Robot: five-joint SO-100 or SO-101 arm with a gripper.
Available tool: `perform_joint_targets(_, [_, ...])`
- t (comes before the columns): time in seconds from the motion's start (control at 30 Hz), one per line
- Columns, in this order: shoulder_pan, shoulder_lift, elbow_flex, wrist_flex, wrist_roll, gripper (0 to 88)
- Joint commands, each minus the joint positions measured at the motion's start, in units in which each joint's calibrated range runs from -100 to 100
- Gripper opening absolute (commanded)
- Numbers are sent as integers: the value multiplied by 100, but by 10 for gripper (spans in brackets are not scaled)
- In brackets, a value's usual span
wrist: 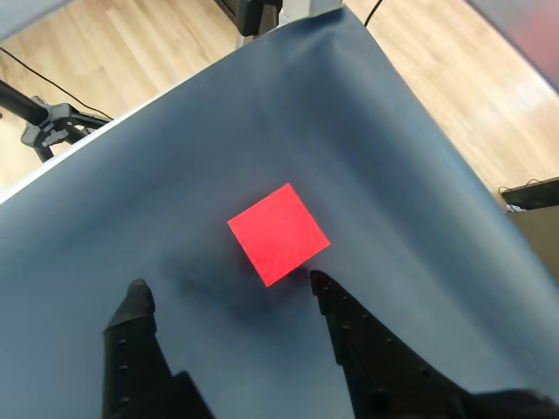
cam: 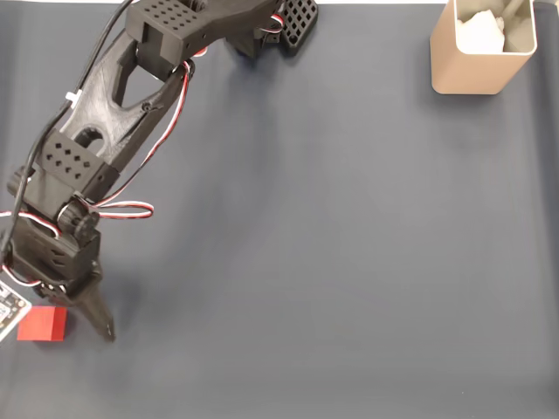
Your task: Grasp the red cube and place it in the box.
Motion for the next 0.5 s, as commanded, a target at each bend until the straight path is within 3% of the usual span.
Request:
perform_joint_targets(0.0, [-110, -640, -12, -138, -39, 412])
perform_joint_targets(0.47, [-53, -570, -12, -424, -15, 416])
